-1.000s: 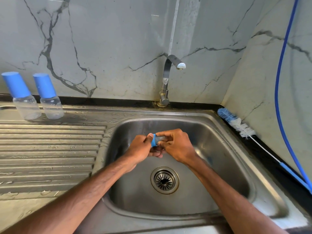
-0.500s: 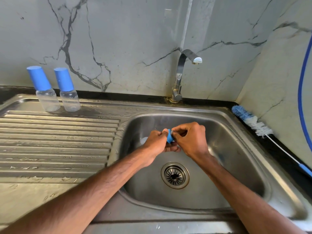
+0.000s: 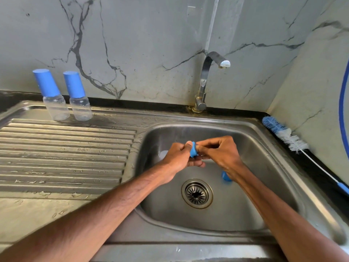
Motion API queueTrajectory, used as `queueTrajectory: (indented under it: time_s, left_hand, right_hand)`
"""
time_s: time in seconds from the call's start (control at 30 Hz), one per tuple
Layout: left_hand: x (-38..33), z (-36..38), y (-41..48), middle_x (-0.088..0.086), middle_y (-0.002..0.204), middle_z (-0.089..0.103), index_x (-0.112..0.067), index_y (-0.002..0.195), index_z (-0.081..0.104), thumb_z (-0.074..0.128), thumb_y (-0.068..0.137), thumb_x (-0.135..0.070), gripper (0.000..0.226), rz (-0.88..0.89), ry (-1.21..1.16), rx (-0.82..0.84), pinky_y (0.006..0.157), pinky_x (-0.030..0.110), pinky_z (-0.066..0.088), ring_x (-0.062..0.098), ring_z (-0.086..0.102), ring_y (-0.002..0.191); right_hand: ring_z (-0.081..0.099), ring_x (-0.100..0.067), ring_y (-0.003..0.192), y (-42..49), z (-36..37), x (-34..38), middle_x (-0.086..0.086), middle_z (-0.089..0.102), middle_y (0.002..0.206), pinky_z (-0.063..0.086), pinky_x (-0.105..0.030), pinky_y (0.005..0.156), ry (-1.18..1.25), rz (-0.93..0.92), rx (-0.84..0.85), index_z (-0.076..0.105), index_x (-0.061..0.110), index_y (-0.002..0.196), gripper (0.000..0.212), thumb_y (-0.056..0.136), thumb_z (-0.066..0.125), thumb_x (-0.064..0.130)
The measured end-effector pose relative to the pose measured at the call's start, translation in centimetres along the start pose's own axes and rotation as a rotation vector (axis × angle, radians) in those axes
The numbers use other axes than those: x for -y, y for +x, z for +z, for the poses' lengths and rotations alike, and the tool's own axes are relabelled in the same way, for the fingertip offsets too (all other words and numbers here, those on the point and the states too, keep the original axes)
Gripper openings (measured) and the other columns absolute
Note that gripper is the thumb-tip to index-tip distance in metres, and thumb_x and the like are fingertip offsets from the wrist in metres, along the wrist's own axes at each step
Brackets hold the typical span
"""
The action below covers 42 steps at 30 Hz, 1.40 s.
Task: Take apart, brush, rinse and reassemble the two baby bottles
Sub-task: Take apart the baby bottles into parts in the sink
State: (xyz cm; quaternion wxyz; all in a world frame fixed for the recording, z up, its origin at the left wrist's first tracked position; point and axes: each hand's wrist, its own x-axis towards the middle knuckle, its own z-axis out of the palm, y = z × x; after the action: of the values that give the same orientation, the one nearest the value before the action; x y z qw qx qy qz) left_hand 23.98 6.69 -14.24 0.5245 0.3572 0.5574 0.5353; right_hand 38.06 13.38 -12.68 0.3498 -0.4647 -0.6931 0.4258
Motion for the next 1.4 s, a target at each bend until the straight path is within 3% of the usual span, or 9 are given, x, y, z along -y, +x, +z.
queueTrajectory:
  time_s: [0.27,0.43,0.53,0.67,0.93,1.07,1.23,1.33,1.4]
  left_hand:
    - [0.3,0.0,0.0,0.014,0.105,0.077,0.0,0.122,0.065,0.046,0.11,-0.028,0.036,0.172,0.168,0.002,0.089,0.032,0.061,0.024,0.079,0.084]
    - [0.5,-0.5,-0.1,0.005,0.103,0.078,-0.008,0.125,0.068,0.065,0.101,-0.023,0.028,0.437,0.426,-0.151,0.087,0.031,0.061,0.015,0.077,0.084]
    - [0.5,-1.1,0.0,0.003,0.098,0.077,-0.01,0.116,0.07,0.077,0.092,-0.023,0.028,0.576,0.573,-0.181,0.086,0.038,0.059,0.016,0.074,0.087]
    - [0.8,-1.2,-0.1,0.003,0.098,0.077,-0.012,0.117,0.072,0.082,0.087,-0.026,0.035,0.609,0.573,-0.198,0.072,0.036,0.062,0.013,0.074,0.073]
    - [0.6,-1.1,0.0,-0.008,0.081,0.075,-0.016,0.101,0.078,0.087,0.081,-0.025,0.024,0.698,0.643,-0.188,0.063,0.021,0.054,0.001,0.066,0.065]
    - [0.2,-1.2,0.0,-0.005,0.069,0.071,-0.018,0.087,0.077,0.086,0.081,-0.027,0.013,0.689,0.716,-0.253,0.058,0.032,0.05,0.009,0.064,0.061]
    - [-0.1,-1.9,0.0,0.0,0.061,0.066,-0.013,0.077,0.074,0.085,0.082,-0.036,0.026,0.672,0.79,-0.294,0.055,0.04,0.048,0.012,0.06,0.055]
    - [0.1,-1.8,0.1,-0.005,0.068,0.068,-0.017,0.081,0.073,0.086,0.078,-0.035,0.023,0.632,0.851,-0.272,0.057,0.033,0.049,0.009,0.062,0.061]
    - [0.3,-1.9,0.2,-0.007,0.079,0.072,-0.017,0.092,0.073,0.088,0.076,-0.031,0.026,0.596,0.855,-0.295,0.06,0.026,0.05,0.007,0.065,0.069]
  right_hand:
    - [0.079,-0.02,0.078,-0.2,-0.2,0.4,-0.007,0.08,0.087,0.063,-0.025,0.071,0.214,0.08,-0.005,0.081,0.008,0.098,0.021,0.079,0.087,0.002]
    - [0.078,-0.025,0.093,0.2,0.1,0.4,-0.019,0.078,0.103,0.063,-0.027,0.08,0.543,0.245,0.141,0.075,-0.002,0.109,0.023,0.097,0.059,-0.012]
    - [0.077,-0.026,0.101,0.5,0.3,0.3,-0.019,0.078,0.108,0.064,-0.03,0.083,0.629,0.3,0.196,0.073,-0.004,0.111,0.026,0.102,0.049,-0.007]
    - [0.078,-0.024,0.087,0.9,0.2,0.0,-0.02,0.078,0.106,0.064,-0.03,0.072,0.724,0.354,0.196,0.072,-0.004,0.11,0.02,0.103,0.057,0.008]
    - [0.077,-0.021,0.09,0.9,0.5,-0.5,-0.018,0.078,0.107,0.061,-0.028,0.073,0.554,0.213,0.253,0.075,0.003,0.113,0.021,0.095,0.071,0.014]
    - [0.077,-0.023,0.097,0.7,0.7,0.0,-0.012,0.078,0.109,0.062,-0.031,0.076,0.448,0.144,0.238,0.067,0.012,0.123,0.04,0.087,0.082,0.02]
    - [0.077,-0.018,0.091,0.4,1.1,0.2,-0.001,0.079,0.095,0.064,-0.035,0.083,-0.026,-0.082,0.125,0.079,0.014,0.095,0.011,0.086,0.084,0.017]
    - [0.078,-0.018,0.09,0.6,0.9,0.3,-0.003,0.08,0.094,0.064,-0.033,0.081,0.06,-0.077,0.077,0.08,0.013,0.092,0.005,0.088,0.081,0.011]
    - [0.078,-0.02,0.095,1.0,0.2,0.3,-0.008,0.08,0.101,0.064,-0.032,0.081,0.329,0.009,0.07,0.078,0.009,0.1,0.01,0.09,0.077,0.01]
